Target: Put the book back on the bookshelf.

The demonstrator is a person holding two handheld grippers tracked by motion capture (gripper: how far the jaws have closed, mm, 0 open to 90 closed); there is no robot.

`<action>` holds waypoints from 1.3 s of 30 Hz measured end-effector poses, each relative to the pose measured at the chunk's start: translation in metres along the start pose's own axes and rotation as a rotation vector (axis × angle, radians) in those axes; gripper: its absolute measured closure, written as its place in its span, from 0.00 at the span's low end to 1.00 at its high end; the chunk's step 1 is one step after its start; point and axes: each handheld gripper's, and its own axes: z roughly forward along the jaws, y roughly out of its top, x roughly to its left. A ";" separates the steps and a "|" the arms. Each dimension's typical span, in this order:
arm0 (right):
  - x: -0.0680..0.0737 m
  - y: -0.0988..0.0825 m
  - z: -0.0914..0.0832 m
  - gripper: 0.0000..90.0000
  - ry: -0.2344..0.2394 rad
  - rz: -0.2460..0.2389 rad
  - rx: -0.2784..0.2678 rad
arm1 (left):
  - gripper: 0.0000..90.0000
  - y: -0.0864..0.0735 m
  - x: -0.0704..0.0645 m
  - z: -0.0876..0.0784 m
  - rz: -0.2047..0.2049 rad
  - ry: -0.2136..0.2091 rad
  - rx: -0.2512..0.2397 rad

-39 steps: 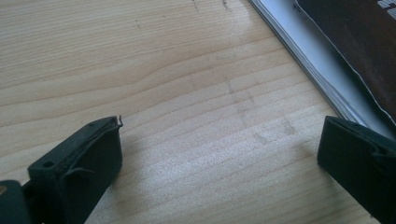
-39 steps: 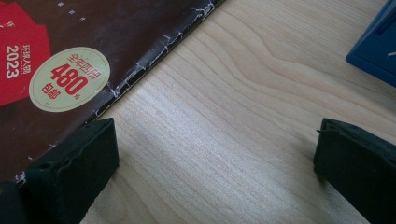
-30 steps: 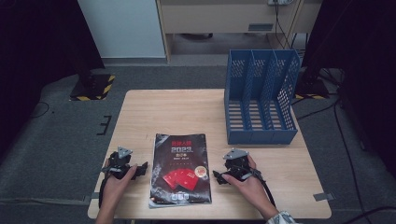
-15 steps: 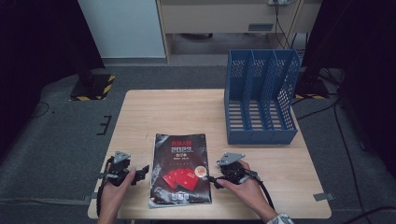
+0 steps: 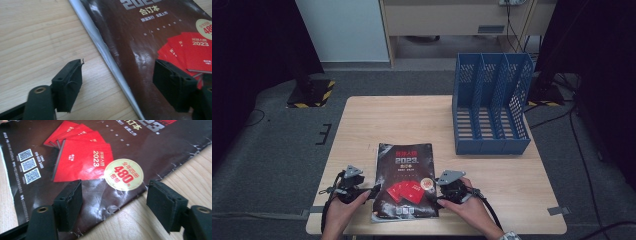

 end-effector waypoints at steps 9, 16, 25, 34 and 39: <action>0.001 -0.001 0.005 0.28 0.024 0.042 0.000 | 0.40 0.003 -0.005 0.013 0.005 -0.011 0.060; 0.004 -0.001 0.007 0.23 0.006 0.050 0.004 | 0.44 0.005 -0.007 0.016 0.001 -0.020 0.058; 0.006 0.000 0.008 0.23 0.003 0.046 0.009 | 0.52 0.006 -0.007 0.017 -0.017 -0.044 0.049; 0.007 0.001 0.009 0.23 0.000 0.044 0.006 | 0.57 0.006 -0.005 0.012 -0.042 -0.093 0.032; 0.007 0.000 0.009 0.23 0.000 0.044 0.006 | 0.60 0.005 -0.008 0.004 -0.055 -0.157 0.004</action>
